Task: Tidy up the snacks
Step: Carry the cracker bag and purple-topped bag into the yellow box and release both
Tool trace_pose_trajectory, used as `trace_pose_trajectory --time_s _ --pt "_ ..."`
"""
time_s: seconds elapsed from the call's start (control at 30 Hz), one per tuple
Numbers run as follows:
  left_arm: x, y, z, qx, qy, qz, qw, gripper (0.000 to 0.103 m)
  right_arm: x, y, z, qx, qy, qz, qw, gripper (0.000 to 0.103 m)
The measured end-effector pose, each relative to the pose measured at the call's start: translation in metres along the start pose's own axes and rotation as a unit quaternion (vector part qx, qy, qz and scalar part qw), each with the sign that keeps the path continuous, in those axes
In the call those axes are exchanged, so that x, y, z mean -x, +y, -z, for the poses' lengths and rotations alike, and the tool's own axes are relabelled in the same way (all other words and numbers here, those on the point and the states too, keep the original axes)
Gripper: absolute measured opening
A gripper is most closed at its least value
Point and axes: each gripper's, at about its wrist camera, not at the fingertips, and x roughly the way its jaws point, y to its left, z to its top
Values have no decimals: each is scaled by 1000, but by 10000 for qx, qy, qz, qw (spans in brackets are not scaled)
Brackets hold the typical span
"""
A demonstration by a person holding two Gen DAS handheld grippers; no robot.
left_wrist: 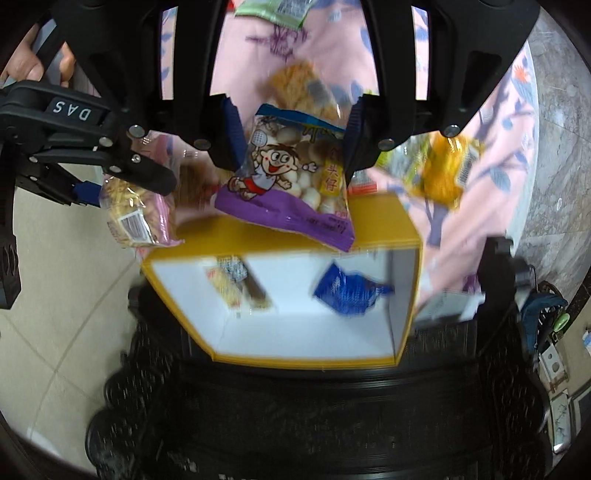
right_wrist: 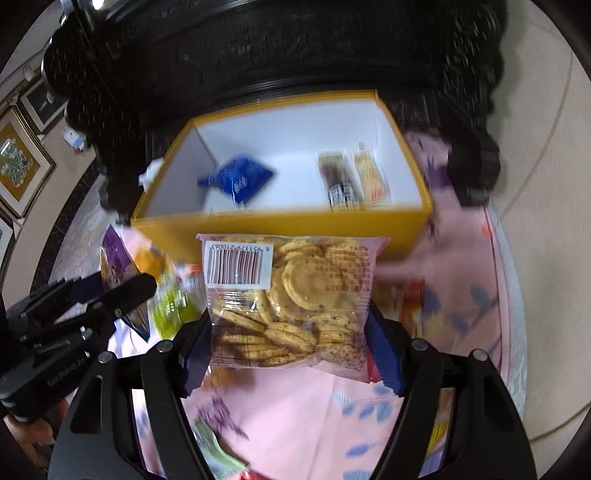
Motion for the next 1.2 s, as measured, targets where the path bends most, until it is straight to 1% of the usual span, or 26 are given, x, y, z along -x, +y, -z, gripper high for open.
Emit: trace_pose_trajectory --time_s 0.1,0.17,0.27,0.43,0.67,0.77,0.8,0.83,0.87,0.9,0.93,1.0,1.03,1.13,1.2 --pt "-2 3 -28 5 -113 -59 9999 46 2 6 -28 25 -166 -13 9999 74" --pt "-5 6 -43 39 -148 -82 9998 46 2 8 -45 30 -221 -61 9997 74" --pt "-11 12 -68 77 -220 -126 9996 46 0 14 -66 132 -294 -21 9995 74" --pt "-19 15 -89 39 -259 -181 9995 46 -10 16 -87 191 -305 35 9993 74" --pt "-38 24 -113 51 -195 -266 9994 46 -27 11 -110 129 -273 82 9995 74" --pt "-48 29 -124 78 -157 -313 9994 48 -34 9 -121 115 -280 104 9995 75" --pt "-52 30 -129 78 -135 -371 9992 57 -36 10 -124 139 -277 119 9995 76" --pt "-54 30 -132 88 -132 -434 9989 71 -38 11 -128 178 -247 147 9994 78" --pt "-56 32 -135 114 -161 -597 9980 76 -42 12 -133 223 -183 243 9993 82" --pt "-56 36 -138 177 -233 -735 9969 84 -44 11 -137 220 -166 344 9990 83" --pt "-55 40 -141 262 -275 -749 9965 89 -45 9 -141 191 -164 456 9986 85" --pt "-54 46 -144 391 -289 -699 9964 93 -46 6 -145 149 -173 517 9984 92" --pt "-52 49 -145 421 -310 -700 9962 94 -45 5 -148 143 -192 563 9981 98" --pt "-47 52 -145 390 -338 -718 9961 94 -39 2 -149 137 -259 549 9981 98" --pt "-39 54 -144 407 -355 -665 9963 94 -33 1 -148 118 -301 500 9982 98"
